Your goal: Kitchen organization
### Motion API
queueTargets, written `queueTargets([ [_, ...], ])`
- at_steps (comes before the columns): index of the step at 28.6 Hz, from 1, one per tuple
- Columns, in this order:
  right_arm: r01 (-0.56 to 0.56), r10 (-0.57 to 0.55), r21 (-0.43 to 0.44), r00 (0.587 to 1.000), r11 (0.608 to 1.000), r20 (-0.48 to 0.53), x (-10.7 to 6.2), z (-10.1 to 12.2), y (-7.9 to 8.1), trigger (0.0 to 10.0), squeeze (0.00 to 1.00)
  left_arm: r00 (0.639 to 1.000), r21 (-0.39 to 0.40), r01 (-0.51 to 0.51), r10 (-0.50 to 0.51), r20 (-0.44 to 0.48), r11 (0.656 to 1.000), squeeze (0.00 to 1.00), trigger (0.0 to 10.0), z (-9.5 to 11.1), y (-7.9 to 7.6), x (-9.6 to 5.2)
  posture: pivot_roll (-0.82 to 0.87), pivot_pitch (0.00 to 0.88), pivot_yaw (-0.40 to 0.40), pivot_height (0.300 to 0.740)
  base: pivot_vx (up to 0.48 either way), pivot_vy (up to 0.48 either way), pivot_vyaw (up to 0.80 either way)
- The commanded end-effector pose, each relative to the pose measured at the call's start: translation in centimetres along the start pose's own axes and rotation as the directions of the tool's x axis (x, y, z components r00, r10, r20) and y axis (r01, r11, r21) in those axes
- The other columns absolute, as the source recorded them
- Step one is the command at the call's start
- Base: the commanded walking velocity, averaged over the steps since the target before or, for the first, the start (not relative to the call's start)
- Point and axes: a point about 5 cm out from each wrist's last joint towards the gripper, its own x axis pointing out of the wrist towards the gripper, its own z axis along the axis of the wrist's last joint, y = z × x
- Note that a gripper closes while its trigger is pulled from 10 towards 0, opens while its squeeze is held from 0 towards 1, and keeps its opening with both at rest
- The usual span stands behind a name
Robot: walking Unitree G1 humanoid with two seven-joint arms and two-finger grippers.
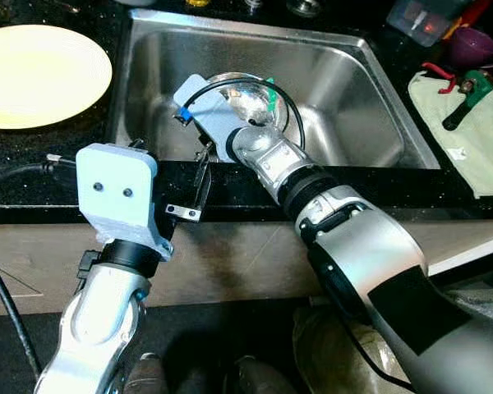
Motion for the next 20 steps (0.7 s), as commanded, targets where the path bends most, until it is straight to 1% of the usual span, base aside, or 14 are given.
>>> queueTargets([
  [1,0.028,-0.027,0.041,0.999,0.999,-0.018,0.0,-0.5,-0.3,10.0,0.01,1.000,-0.006,-0.001,0.001,0.005,1.000,0.00,10.0,0.3,-0.3,-0.3,0.15,0.212,-0.213,0.740,0.000,0.000,0.00],
  [2,0.033,-0.032,0.050,0.999,0.998,-0.015,0.0,-0.5,-0.4,10.0,0.01,1.000,-0.006,-0.001,0.001,0.005,1.000,0.00,10.0,0.4,-0.3,-0.2,0.15,0.212,-0.213,0.740,0.000,0.000,0.00],
  [3,0.038,-0.038,0.062,0.999,0.997,-0.013,-0.1,-0.5,-0.5,10.0,1.00,1.000,-0.007,-0.001,0.002,0.005,1.000,0.00,10.0,0.4,-0.3,-0.2,0.15,0.211,-0.210,0.740,0.000,0.000,0.00],
  [9,0.068,-0.069,0.094,0.997,0.993,0.015,-0.4,0.0,-1.4,10.0,1.00,1.000,-0.009,-0.002,0.002,0.005,1.000,0.00,10.0,0.4,-0.2,0.1,0.15,0.206,-0.199,0.740,0.000,0.000,0.00],
  [10,0.073,-0.076,0.101,0.997,0.992,0.026,-0.4,0.2,-1.7,10.0,0.82,1.000,-0.009,-0.001,0.001,0.006,1.000,0.00,10.0,0.4,-0.2,0.2,0.15,0.204,-0.196,0.740,0.000,0.000,0.00],
  [11,0.076,-0.080,0.106,0.996,0.991,0.032,-0.5,0.3,-1.9,10.0,0.82,1.000,-0.009,0.000,0.000,0.007,1.000,0.00,10.0,0.4,-0.2,0.2,0.15,0.204,-0.196,0.740,0.000,0.000,0.00],
  [12,0.075,-0.082,0.121,0.995,0.990,0.049,-0.6,0.6,-2.2,10.0,0.15,1.000,-0.009,0.002,-0.002,0.010,1.000,0.00,10.0,0.5,-0.2,0.3,0.14,0.202,-0.194,0.740,0.000,0.000,0.00],
  [14,0.074,-0.083,0.134,0.994,0.988,0.064,-0.7,0.9,-2.4,10.0,0.15,1.000,-0.007,0.004,-0.003,0.011,1.000,0.00,10.0,0.5,-0.2,0.4,0.14,0.200,-0.191,0.740,0.000,0.000,0.00],
  [15,0.053,-0.082,0.202,0.988,0.978,0.135,-1.1,1.9,-3.2,10.0,0.00,1.000,-0.004,0.002,-0.002,0.017,1.000,0.00,10.0,0.6,-0.1,0.6,0.14,0.194,-0.185,0.740,0.000,0.000,0.00],
  [16,0.012,-0.067,0.266,0.977,0.964,0.200,-1.5,2.7,-3.8,10.0,0.00,1.000,0.000,0.001,-0.001,0.021,1.000,0.00,10.0,0.6,0.0,0.7,0.14,0.185,-0.180,0.740,0.000,0.000,0.00],
  [17,-0.041,-0.058,0.331,0.957,0.943,0.284,-2.0,3.5,-4.5,10.0,0.00,1.000,0.006,-0.001,0.000,0.024,1.000,0.00,10.0,0.6,0.2,0.9,0.14,0.179,-0.177,0.740,0.000,0.000,0.00],
  [18,-0.077,-0.055,0.366,0.939,0.927,0.338,-2.3,4.0,-5.0,10.0,0.00,1.000,0.010,-0.002,0.002,0.025,1.000,0.00,10.0,0.6,0.3,1.0,0.14,0.176,-0.176,0.740,0.000,0.000,0.00],
  [19,-0.131,-0.058,0.425,0.913,0.896,0.404,-2.8,4.3,-5.7,10.0,0.00,1.000,0.015,-0.003,0.003,0.029,1.000,0.00,10.0,0.6,0.4,1.2,0.14,0.167,-0.168,0.740,0.000,0.000,0.00],
  [20,-0.131,-0.058,0.425,0.913,0.896,0.404,-2.8,4.3,-5.7,10.0,0.00,1.000,0.015,-0.003,0.003,0.029,1.000,0.00,10.0,0.6,0.4,1.2,0.14,0.167,-0.168,0.740,0.000,0.000,0.00],
])
